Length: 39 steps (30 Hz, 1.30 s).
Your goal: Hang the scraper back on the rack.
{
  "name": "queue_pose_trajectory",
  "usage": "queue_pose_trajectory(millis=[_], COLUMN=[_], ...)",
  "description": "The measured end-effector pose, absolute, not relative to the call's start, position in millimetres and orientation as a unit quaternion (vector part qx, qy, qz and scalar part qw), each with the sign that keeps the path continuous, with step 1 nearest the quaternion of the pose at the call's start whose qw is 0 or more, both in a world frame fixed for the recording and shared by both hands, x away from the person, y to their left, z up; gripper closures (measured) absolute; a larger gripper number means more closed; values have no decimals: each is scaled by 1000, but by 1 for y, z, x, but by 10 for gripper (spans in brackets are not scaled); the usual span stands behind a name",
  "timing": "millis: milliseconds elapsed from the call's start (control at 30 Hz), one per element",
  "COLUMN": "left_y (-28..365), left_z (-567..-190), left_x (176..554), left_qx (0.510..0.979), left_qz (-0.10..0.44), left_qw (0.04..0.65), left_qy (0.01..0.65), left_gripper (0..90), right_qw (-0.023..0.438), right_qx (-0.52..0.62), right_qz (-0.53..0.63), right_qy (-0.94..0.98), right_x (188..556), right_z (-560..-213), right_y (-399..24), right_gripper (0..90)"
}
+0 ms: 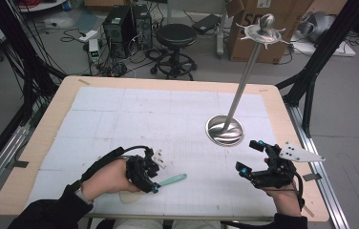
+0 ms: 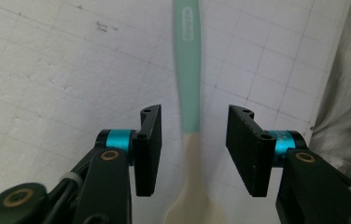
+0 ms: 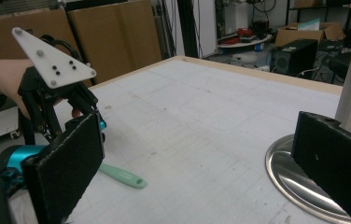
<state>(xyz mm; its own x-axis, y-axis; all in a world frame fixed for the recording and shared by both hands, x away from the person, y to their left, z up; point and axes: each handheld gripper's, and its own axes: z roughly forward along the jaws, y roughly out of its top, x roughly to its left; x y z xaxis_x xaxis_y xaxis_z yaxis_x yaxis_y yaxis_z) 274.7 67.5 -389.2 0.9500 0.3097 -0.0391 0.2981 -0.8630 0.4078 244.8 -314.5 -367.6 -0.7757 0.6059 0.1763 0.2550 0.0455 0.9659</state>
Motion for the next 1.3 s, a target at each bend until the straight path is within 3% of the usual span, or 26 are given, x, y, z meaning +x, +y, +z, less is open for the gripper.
queue_pose_trajectory(millis=[167, 1133, 1300], left_y=[62, 42, 43], left_z=[-394, -406, -407], left_x=[275, 279, 280], left_qx=[972, 987, 987], left_qz=[9, -2, -4], left_qw=[174, 59, 63], left_qy=[160, 147, 145], left_gripper=[656, 767, 805], right_qw=[139, 138, 138], right_qx=[302, 305, 305], right_qz=[620, 621, 620], right_qy=[710, 709, 710], right_x=[245, 245, 245], right_z=[-368, -368, -369], right_y=[-314, -313, -314], right_gripper=[14, 14, 14])
